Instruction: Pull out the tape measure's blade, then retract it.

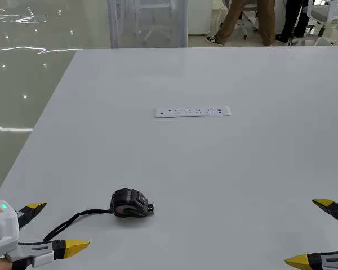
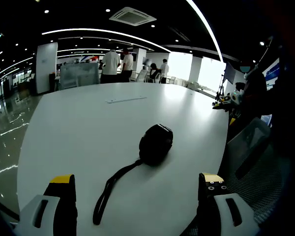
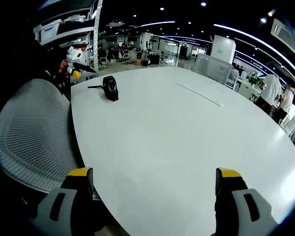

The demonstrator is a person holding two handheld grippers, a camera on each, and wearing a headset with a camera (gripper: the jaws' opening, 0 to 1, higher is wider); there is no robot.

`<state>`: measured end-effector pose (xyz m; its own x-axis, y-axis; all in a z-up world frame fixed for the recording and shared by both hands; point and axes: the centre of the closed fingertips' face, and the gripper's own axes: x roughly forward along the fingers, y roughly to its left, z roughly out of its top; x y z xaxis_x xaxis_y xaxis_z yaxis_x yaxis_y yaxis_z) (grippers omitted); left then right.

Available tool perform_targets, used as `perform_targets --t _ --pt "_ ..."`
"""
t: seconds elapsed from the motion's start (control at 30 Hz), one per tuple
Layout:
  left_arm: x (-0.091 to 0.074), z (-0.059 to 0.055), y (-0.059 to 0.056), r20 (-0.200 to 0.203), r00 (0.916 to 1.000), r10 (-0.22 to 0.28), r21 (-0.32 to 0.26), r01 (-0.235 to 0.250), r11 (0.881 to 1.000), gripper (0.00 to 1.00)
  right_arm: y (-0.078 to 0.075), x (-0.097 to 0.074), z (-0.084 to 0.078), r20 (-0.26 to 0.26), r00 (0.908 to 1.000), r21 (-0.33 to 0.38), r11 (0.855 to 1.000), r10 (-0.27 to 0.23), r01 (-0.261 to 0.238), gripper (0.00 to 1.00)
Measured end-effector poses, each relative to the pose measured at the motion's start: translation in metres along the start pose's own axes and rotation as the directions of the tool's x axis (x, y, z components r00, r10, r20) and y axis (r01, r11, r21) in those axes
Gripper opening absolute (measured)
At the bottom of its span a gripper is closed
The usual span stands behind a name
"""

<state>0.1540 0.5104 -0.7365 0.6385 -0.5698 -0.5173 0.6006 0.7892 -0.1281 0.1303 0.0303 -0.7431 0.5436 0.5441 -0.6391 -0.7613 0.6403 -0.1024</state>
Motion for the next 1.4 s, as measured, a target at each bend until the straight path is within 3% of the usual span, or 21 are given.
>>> perform_targets --t 0.27,0.67,0.73,0.77,0.83,0.93,1.0,1.07,1.13,1.23,1.27,1.33,1.4 --pt "0.0 0.006 0.0 0.014 0.9999 0.007 0.004 -0.008 1.0 1.0 -0.004 0.001 0.001 -0.009 1.0 0.011 1.0 0.001 -0.001 1.0" --pt "-0.002 -0.002 0.003 0.0 0.9998 0.022 -0.009 -0.022 1.0 1.0 -0.004 0.004 0.003 -0.015 0.9998 -0.012 1.0 0.016 -0.016 1.0" --pt "0.0 0.002 0.007 0.019 0.9991 0.036 0.014 -0.037 0.999 1.0 -0.005 0.005 0.003 -0.017 0.9997 -0.015 1.0 0.017 -0.017 1.0" --pt "0.001 0.005 0.007 0.031 0.9988 0.037 0.061 -0.039 0.997 1.0 -0.005 0.006 0.004 -0.017 0.9997 -0.015 1.0 0.019 -0.019 1.0" --pt "0.002 0.007 0.004 0.037 0.9991 0.019 0.071 -0.021 0.997 1.0 -0.005 0.008 0.006 -0.015 0.9997 -0.016 1.0 0.021 -0.021 1.0" --pt "0.008 0.006 0.002 -0.013 0.9998 -0.016 0.043 0.016 0.999 1.0 -0.005 0.013 0.011 -0.016 0.9993 -0.021 0.999 0.033 -0.033 1.0" --pt "0.011 0.009 0.003 -0.02 0.9996 -0.02 0.049 0.021 0.999 1.0 -0.004 0.015 0.015 -0.017 0.9989 -0.028 0.999 0.043 -0.043 1.0" --pt "0.014 0.007 -0.003 -0.065 0.9959 -0.063 0.028 0.065 0.997 1.0 -0.005 0.018 0.019 -0.014 0.9986 -0.037 0.998 0.051 -0.052 1.0" --pt "0.018 0.006 -0.002 -0.101 0.9922 -0.072 0.067 0.079 0.995 1.0 -0.005 0.021 0.024 -0.011 0.9984 -0.048 0.997 0.056 -0.057 0.99" --pt "0.026 0.007 -0.008 -0.139 0.9838 -0.113 0.078 0.125 0.989 1.0 -0.003 0.027 0.03 -0.003 0.9974 -0.055 0.996 0.072 -0.072 0.98" --pt "0.029 0.011 -0.007 -0.144 0.983 -0.113 0.117 0.131 0.984 1.0 -0.003 0.03 0.034 0.0 0.997 -0.049 0.996 0.077 -0.077 0.96" --pt "0.033 0.016 -0.009 -0.146 0.9804 -0.132 0.139 0.152 0.978 1.0 0.0 0.034 0.039 0.004 0.9959 -0.045 0.995 0.09 -0.09 0.89" --pt "0.039 0.025 -0.013 -0.141 0.977 -0.16 0.18 0.185 0.966 1.0 0.002 0.04 0.045 0.013 0.9949 -0.055 0.994 0.1 -0.1 0.92"
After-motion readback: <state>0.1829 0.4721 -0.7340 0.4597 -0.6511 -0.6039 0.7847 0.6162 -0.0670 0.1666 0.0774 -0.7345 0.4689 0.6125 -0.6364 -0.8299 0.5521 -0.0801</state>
